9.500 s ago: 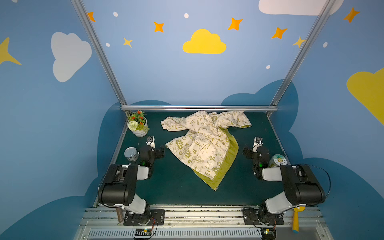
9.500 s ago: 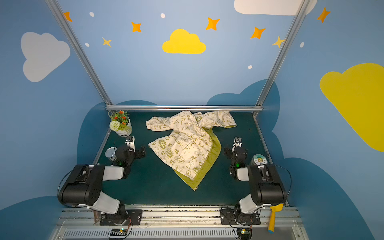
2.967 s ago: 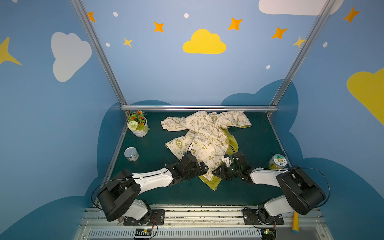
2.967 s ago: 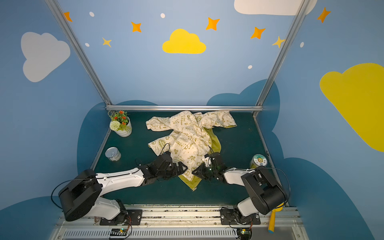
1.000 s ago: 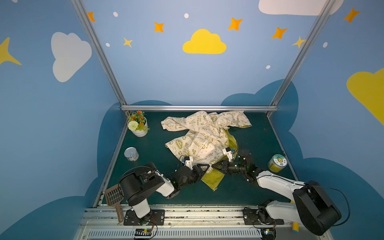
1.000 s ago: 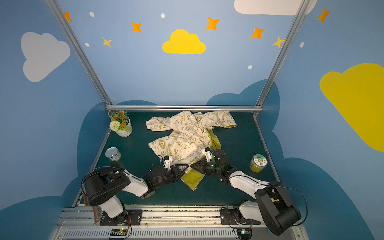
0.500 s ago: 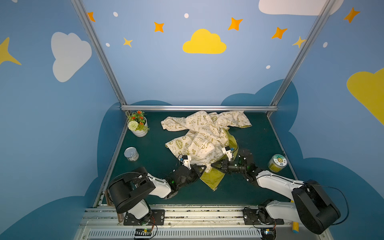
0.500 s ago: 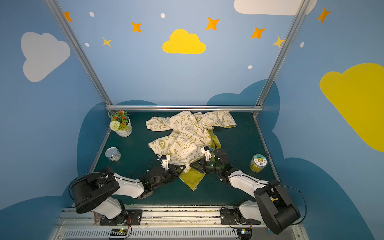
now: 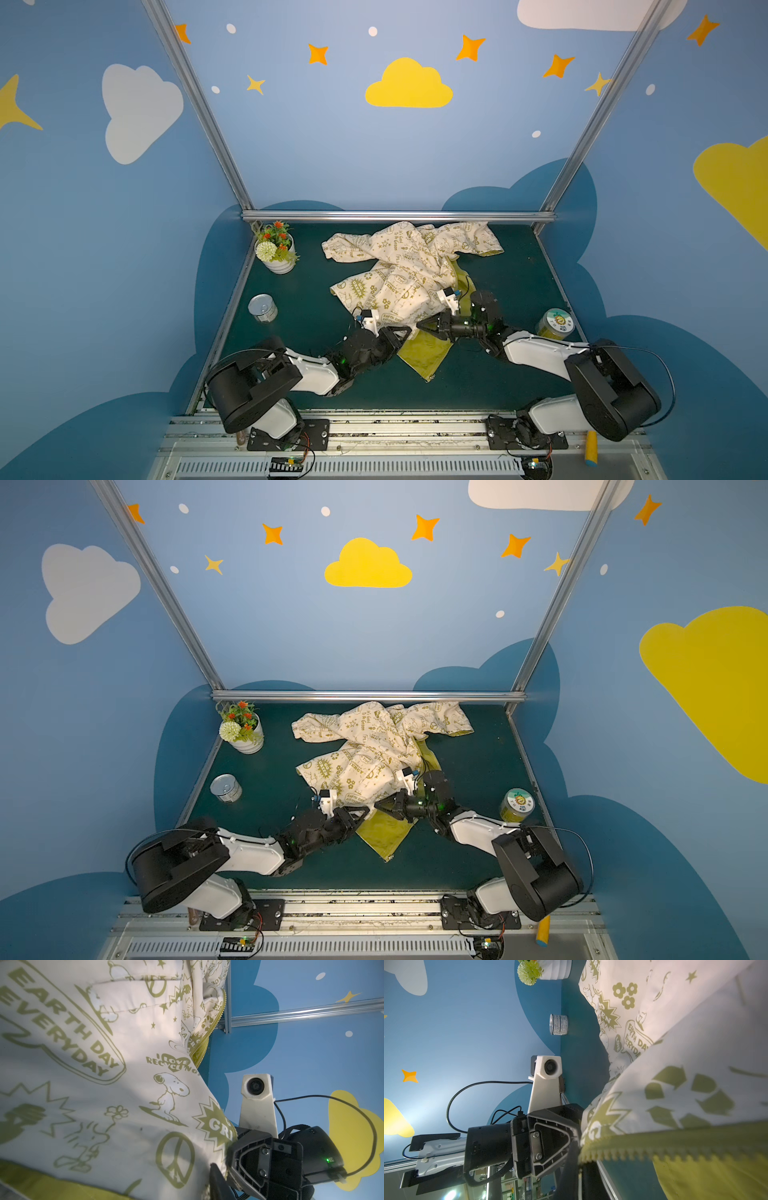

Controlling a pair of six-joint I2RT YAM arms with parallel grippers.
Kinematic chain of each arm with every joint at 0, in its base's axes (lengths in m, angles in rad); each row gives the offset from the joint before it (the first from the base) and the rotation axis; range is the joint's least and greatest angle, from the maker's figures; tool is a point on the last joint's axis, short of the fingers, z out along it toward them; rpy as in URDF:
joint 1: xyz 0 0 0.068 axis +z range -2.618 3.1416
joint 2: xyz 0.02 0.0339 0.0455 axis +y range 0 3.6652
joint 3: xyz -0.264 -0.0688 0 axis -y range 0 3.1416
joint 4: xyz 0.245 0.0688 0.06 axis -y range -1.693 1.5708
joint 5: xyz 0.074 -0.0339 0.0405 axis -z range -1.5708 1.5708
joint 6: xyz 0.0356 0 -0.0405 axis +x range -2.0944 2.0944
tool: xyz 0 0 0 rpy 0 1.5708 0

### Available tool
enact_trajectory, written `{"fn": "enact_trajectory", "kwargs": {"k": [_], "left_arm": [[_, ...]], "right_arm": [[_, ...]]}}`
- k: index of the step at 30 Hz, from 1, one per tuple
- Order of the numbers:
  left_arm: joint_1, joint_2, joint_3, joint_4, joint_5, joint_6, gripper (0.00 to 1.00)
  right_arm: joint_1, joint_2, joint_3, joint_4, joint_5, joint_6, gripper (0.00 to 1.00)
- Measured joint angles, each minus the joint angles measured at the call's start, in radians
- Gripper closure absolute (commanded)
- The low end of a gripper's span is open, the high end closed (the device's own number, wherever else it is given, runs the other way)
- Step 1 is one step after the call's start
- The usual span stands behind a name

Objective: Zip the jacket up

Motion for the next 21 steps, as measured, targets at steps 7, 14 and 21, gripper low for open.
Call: {"fn": "enact_trajectory", "kwargs": {"k": [7, 14, 21], "left_arm": [[0.024, 0.014, 0.0, 0.015, 0.01, -0.04, 0.63], [0.035, 0.122, 0.002, 0.106, 0.027, -0.072, 0.69], [0.035, 0.208, 0.001, 0.209, 0.036, -0.097, 0.89]], "right_arm": [[0.003, -0.058, -0.009, 0.003, 0.005, 0.013, 1.0], [0.005, -0.134, -0.027, -0.026, 0.016, 0.012, 1.0], [0.005, -0.151, -0.027, -0.049, 0.025, -0.002, 1.0]]}}
